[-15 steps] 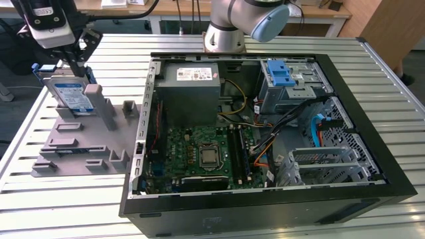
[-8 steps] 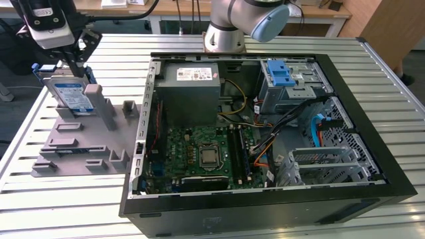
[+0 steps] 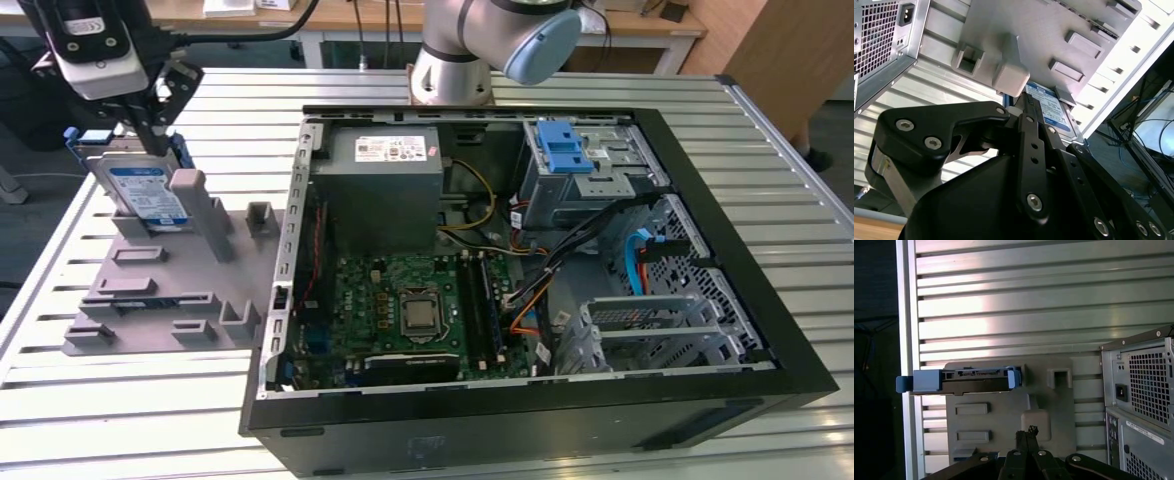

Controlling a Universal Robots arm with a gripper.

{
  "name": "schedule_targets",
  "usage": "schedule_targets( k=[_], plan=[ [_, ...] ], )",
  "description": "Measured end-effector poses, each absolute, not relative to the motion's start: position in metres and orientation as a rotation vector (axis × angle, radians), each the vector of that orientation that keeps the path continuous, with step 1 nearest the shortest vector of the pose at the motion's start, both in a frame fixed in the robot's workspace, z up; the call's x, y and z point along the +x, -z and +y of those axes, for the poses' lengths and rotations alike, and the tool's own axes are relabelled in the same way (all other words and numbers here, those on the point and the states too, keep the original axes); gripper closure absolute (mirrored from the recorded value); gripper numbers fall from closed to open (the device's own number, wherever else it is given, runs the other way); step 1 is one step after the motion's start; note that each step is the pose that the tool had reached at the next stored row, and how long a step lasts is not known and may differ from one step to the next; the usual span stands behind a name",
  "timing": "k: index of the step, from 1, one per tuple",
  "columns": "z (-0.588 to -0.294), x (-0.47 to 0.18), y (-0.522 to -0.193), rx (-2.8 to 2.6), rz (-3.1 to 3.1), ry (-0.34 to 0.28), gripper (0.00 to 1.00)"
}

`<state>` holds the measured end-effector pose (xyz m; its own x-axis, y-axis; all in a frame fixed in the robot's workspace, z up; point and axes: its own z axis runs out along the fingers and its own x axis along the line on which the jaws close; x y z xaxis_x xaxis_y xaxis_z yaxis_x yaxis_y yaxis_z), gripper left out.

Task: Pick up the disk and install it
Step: 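Reach for the disk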

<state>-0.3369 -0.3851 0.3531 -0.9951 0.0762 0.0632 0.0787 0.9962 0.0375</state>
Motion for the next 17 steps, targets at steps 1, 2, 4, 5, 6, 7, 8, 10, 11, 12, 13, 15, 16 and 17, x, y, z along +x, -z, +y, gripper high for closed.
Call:
schedule_targets(
  k=[1, 2, 4, 5, 6, 7, 8, 10, 11, 12, 13, 15, 16, 17],
  plan=[
    [-0.3851, -0.3371, -0.3530, -0.120, -3.076, 0.062, 0.89],
    [-0.3851, -0.3372, -0.3528, -0.119, -3.076, 0.062, 0.89],
    [-0.3851, -0.3375, -0.3525, -0.119, -3.075, 0.061, 0.89],
    [-0.3851, -0.3377, -0.3524, -0.119, -3.075, 0.062, 0.89],
    [-0.3851, -0.3379, -0.3522, -0.119, -3.074, 0.061, 0.89],
    [-0.3851, -0.3381, -0.3521, -0.120, -3.073, 0.061, 0.89],
    [-0.3851, -0.3382, -0.3520, -0.120, -3.073, 0.061, 0.89],
    [-0.3851, -0.3385, -0.3516, -0.119, -3.072, 0.061, 0.89],
    [-0.3851, -0.3386, -0.3515, -0.119, -3.071, 0.061, 0.89],
    [-0.3851, -0.3388, -0.3514, -0.119, -3.070, 0.061, 0.89],
    [-0.3851, -0.3389, -0.3512, -0.119, -3.069, 0.061, 0.89],
    [-0.3851, -0.3391, -0.3509, -0.119, -3.068, 0.061, 0.89],
    [-0.3851, -0.3392, -0.3507, -0.119, -3.067, 0.061, 0.89],
    [-0.3852, -0.3394, -0.3506, -0.119, -3.067, 0.061, 0.89]
  ],
)
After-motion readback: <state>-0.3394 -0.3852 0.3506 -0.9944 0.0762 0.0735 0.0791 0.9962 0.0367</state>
